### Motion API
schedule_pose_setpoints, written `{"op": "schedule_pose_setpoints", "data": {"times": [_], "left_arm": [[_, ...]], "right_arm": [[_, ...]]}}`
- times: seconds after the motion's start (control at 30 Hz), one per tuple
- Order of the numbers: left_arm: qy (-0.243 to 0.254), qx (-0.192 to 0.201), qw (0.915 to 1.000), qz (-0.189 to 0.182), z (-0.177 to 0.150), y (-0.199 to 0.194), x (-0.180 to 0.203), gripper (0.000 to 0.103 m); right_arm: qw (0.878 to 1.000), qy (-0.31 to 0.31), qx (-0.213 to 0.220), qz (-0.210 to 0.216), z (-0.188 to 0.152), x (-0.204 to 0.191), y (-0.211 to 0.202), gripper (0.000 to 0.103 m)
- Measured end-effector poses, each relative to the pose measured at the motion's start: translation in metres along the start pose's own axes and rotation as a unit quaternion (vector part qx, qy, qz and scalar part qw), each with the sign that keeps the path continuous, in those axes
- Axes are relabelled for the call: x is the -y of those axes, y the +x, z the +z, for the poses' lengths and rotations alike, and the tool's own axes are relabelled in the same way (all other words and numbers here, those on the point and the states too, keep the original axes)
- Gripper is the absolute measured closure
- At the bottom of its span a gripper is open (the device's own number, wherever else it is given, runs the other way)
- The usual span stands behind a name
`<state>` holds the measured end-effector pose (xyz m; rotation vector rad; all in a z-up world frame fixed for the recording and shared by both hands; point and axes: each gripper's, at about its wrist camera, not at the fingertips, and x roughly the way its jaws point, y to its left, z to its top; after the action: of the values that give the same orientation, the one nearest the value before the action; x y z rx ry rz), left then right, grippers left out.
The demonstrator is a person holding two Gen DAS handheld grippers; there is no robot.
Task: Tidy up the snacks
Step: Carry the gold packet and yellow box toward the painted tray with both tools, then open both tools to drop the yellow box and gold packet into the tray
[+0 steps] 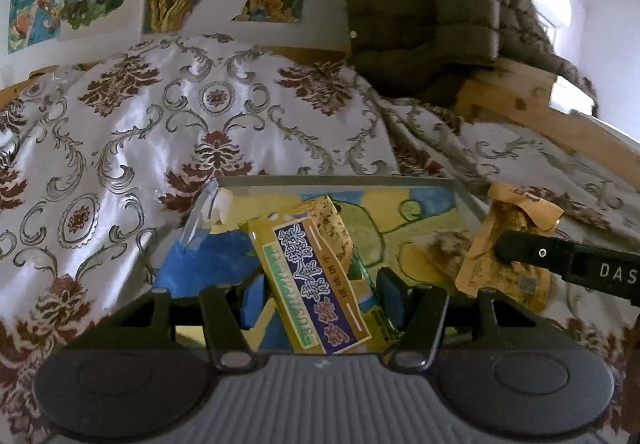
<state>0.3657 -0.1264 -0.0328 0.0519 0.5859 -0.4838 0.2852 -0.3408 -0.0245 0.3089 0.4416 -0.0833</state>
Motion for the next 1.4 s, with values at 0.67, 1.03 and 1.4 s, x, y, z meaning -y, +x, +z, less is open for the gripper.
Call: {"op": "schedule_pose_setpoints", "data": {"times": [0.67, 1.03, 1.4], "left_arm": [[-0.05, -0.064, 0.9964, 0.026, 0.007, 0.071, -0.011, 0.04], [-0.061, -0.092, 0.9934, 0.032, -0.002, 0.081, -0.006, 0.04], [-0.081, -0.082, 0.9924, 0.043, 0.001, 0.065, -0.01, 0.03]], "right_arm": [[0.999, -0.027, -0.036, -0.024, -0.019, 0.01, 0.043, 0.075], [0.997, -0.065, -0.028, -0.035, -0.026, 0.003, 0.042, 0.074], [0.997, -0.071, -0.028, -0.027, -0.028, 0.004, 0.029, 0.059]]}}
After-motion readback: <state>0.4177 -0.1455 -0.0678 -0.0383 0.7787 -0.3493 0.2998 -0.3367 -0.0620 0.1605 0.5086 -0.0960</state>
